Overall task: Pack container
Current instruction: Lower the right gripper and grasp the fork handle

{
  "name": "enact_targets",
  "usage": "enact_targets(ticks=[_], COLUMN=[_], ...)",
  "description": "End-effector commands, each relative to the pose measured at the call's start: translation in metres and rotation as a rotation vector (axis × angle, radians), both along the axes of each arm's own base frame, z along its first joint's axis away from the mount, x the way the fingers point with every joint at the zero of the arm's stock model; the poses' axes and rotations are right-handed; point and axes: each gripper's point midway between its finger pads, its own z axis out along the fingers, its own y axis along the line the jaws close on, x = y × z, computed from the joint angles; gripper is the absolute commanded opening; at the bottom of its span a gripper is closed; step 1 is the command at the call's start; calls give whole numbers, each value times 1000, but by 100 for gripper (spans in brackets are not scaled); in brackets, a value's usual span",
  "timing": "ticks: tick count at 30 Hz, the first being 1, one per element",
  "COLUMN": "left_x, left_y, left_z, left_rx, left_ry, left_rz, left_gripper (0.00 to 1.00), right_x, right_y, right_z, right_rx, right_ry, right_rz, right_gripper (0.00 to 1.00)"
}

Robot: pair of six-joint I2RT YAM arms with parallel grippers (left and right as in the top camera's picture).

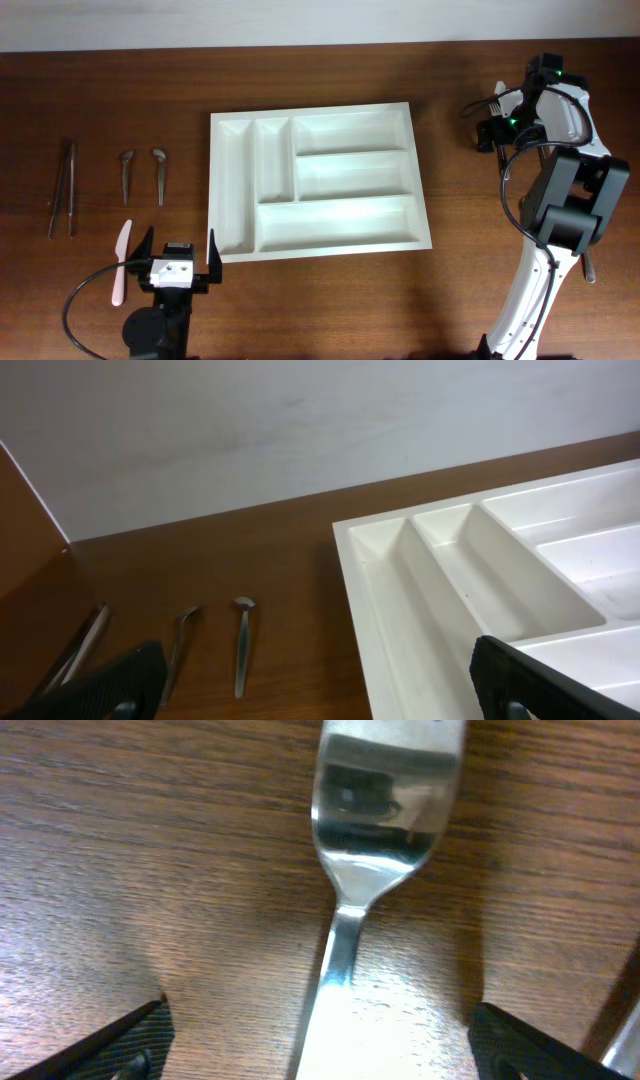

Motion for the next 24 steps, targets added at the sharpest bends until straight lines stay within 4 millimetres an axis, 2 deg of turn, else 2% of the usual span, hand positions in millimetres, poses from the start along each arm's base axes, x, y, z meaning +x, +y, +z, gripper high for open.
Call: enact_targets(ticks=[1, 4, 6, 9, 14, 19, 24], left_x=[0, 0, 0, 0, 0, 0, 0], left_y=[2, 2, 2, 2, 2, 2, 2], left_z=[-1, -1, -1, -1, -1, -1, -1], left_rx=[16, 16, 17, 17, 16, 16, 16], left_ry=[-2, -2, -2, -2, -2, -2, -2], left_rz=[10, 10, 10, 10, 10, 10, 10], left_gripper=[99, 99, 99, 99, 99, 99, 99], right_x=[-2, -2, -2, 0, 3, 2, 2], right_y=[5, 5, 4, 3, 0, -4, -8], right_z=[-19, -19, -19, -18, -18, -18, -18], right_rx=[22, 21, 20, 18, 14, 14, 12], right_ry=[34, 33, 30, 23, 9, 8, 4], right_rz=[-2, -2, -3, -4, -8, -14, -21], right_gripper=[89, 68, 59, 58, 37, 29, 17])
